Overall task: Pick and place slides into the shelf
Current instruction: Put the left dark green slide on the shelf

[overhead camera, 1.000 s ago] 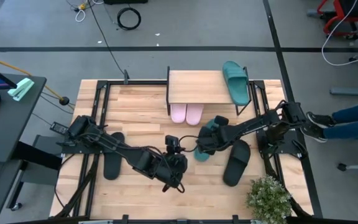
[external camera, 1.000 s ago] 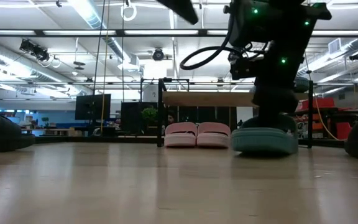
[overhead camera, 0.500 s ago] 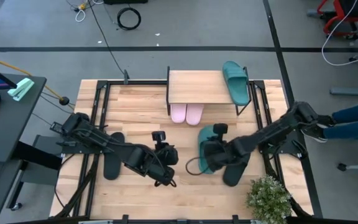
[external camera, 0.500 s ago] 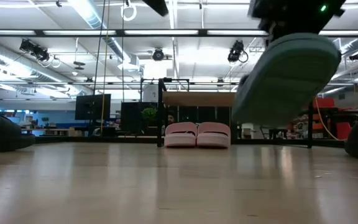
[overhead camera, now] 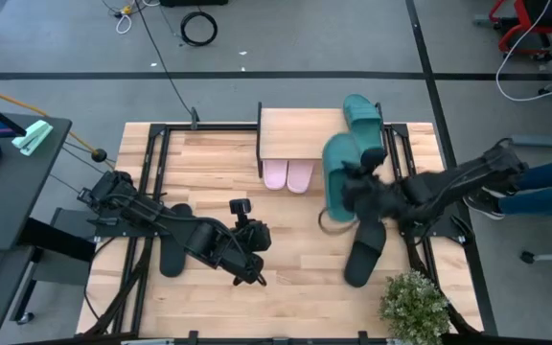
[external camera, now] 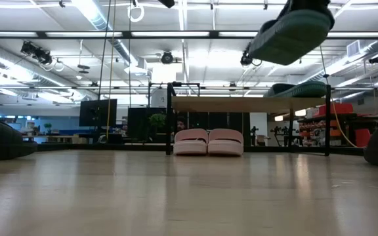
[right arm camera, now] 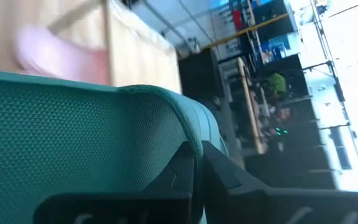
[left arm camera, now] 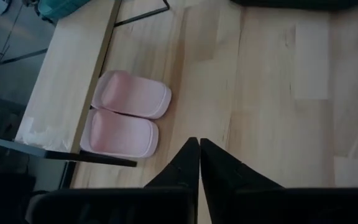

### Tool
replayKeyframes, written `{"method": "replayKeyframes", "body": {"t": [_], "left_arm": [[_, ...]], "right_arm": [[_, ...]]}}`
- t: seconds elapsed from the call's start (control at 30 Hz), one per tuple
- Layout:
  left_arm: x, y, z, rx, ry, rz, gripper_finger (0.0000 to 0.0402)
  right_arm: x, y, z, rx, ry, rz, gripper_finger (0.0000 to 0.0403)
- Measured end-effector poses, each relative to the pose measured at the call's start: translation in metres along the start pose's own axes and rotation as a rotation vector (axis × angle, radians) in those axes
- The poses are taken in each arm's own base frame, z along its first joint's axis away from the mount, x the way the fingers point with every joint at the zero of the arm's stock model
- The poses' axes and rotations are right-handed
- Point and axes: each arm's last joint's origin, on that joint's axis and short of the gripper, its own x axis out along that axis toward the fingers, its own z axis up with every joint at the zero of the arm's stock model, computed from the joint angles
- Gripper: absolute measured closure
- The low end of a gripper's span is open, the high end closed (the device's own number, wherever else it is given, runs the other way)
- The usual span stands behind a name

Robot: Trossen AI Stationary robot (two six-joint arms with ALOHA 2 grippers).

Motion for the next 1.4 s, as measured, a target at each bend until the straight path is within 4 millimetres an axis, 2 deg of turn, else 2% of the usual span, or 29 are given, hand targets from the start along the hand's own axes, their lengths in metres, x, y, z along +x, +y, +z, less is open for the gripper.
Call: {"method": "replayKeyframes", "body": {"t": [0.17, 0.33, 0.47, 0.67, 0.9, 1.1, 1.4], "left_arm": [[0.001, 0.001, 0.000, -0.002, 0.001, 0.001, 0.0388], [0.003, 0.003, 0.001, -0.007, 0.004, 0.006, 0.0386], [0.005, 0.005, 0.001, -0.012, 0.009, 0.013, 0.0389], [0.011, 0.012, 0.001, -0.012, 0.035, 0.032, 0.0394], [0.019, 0.023, -0.002, 0.004, 0.092, 0.067, 0.0386], [0.025, 0.031, -0.003, 0.006, 0.123, 0.087, 0.0397], [0.028, 0.036, -0.006, -0.012, 0.155, 0.105, 0.0377]], "right_arm": [[0.025, -0.026, -0.014, -0.039, 0.109, -0.034, 0.0393], [0.058, -0.040, -0.016, -0.140, 0.139, 0.022, 0.0393], [0.087, -0.053, -0.020, -0.117, 0.143, 0.033, 0.0393], [0.121, -0.063, -0.037, -0.145, 0.226, 0.059, 0.0393], [0.146, -0.069, -0.050, -0.167, 0.213, 0.134, 0.0393], [0.149, -0.066, -0.044, -0.184, 0.153, 0.152, 0.0393], [0.127, -0.052, -0.026, -0.182, 0.062, 0.199, 0.0393]]}}
